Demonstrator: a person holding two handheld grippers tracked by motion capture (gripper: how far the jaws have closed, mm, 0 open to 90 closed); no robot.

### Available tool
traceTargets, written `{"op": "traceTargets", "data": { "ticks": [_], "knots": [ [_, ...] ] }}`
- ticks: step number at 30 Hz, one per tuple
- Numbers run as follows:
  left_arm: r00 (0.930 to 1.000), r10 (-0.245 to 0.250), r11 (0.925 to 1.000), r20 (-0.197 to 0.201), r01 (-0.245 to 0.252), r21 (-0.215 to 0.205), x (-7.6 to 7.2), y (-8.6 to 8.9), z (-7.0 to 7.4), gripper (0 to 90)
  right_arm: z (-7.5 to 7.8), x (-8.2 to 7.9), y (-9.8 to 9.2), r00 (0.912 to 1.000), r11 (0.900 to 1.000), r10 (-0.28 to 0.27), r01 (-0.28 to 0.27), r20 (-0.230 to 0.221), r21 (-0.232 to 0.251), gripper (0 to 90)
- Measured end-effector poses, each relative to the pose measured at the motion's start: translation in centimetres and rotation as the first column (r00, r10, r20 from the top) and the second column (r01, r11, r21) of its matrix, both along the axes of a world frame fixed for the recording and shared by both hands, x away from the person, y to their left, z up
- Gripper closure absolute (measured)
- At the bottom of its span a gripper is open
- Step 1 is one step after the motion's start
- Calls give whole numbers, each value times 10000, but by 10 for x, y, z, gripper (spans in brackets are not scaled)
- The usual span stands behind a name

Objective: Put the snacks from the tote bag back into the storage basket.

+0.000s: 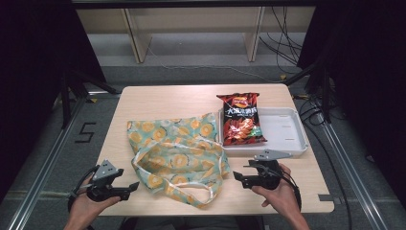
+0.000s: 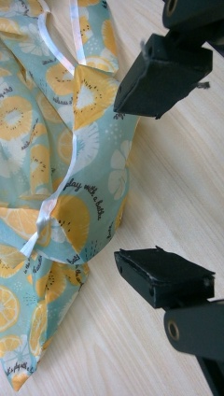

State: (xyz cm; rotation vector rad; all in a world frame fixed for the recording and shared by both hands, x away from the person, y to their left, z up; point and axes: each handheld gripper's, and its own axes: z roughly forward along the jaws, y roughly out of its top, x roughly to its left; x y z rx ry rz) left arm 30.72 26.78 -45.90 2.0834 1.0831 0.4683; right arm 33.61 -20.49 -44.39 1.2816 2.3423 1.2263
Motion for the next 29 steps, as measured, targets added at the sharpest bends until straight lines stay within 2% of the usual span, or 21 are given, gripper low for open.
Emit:
{"op": "traceTargets", "data": {
  "ticks": [1, 2, 3, 4, 5, 6, 8, 9, 10, 12, 14, 15, 19, 20, 22, 23, 28, 29],
  "knots": [
    [10000, 91, 9999, -1, -91, -86, 0, -1, 0, 235, -1, 0, -2, 9998, 9998, 161, -160, 77, -139, 244],
    [9999, 82, 9997, 95, -80, -217, 0, -1, -1, 235, -2, -3, -3, 9998, 9995, 86, -80, 190, -321, 240],
    [10000, 18, 10000, 92, -17, -96, 0, 0, -1, 234, -3, -5, -3, 9998, 9991, 47, -38, 214, -413, 237],
    [10000, -8, 10000, 56, 8, -91, 0, 0, -1, 234, -3, -9, -3, 10000, 9983, -31, 32, 16, -582, 233],
    [10000, -14, 10000, -27, 14, -59, 0, 0, 0, 234, -4, -9, -4, 9999, 9983, 92, -85, 133, -571, 231],
    [10000, 17, 10000, -18, -17, -60, 0, 0, 0, 233, -5, -11, -6, 9998, 9970, 90, -74, 200, -771, 229],
    [10000, 32, 9999, 2, -32, -118, 0, -1, -1, 232, -6, -15, -8, 9995, 9966, 123, -99, 295, -816, 229],
    [10000, 3, 10000, -12, -3, -56, 0, -1, 0, 230, -6, -18, -6, 9999, 9985, -103, 102, -21, -546, 228],
    [10000, -51, 10000, -5, 51, -32, 0, -1, -1, 225, -7, -18, -8, 9997, 9974, 21, -3, 250, -723, 228],
    [10000, -56, 10000, 3, 56, -25, 0, -1, -1, 224, -8, -19, -9, 9997, 9968, 108, -92, 203, -792, 228],
    [10000, 1, 10000, 57, -1, -51, 0, -1, -2, 224, -10, -21, -10, 9990, 9944, 121, -75, 427, -1055, 226],
    [10000, -37, 10000, 83, 38, -51, 0, -1, -2, 224, -9, -22, -10, 9998, 9945, 68, -49, 179, -1049, 226],
    [9999, -78, 10000, 65, 79, -47, 0, -1, -1, 224, -11, -23, -10, 9997, 9938, 75, -49, 237, -1107, 226],
    [9999, -88, 10000, 103, 89, -42, 0, -1, -1, 223, -12, -22, -11, 9990, 9927, 171, -121, 402, -1197, 226],
    [9999, -97, 10000, 50, 97, 15, 0, -1, -1, 223, -12, -22, -11, 9992, 9929, 113, -67, 379, -1189, 225],
    [10000, -89, 10000, 22, 89, 30, 0, -1, 0, 223, -10, -24, -11, 9998, 9937, -19, 43, 214, -1119, 225],
    [9999, -60, 9999, 127, 62, -116, 0, -2, -1, 223, -10, -25, -11, 9998, 9939, -82, 100, 166, -1096, 224],
    [10000, -57, 10000, 43, 57, -37, 0, -1, -1, 223, -10, -24, -12, 9997, 9931, -31, 60, 258, -1169, 224]
  ]
}}
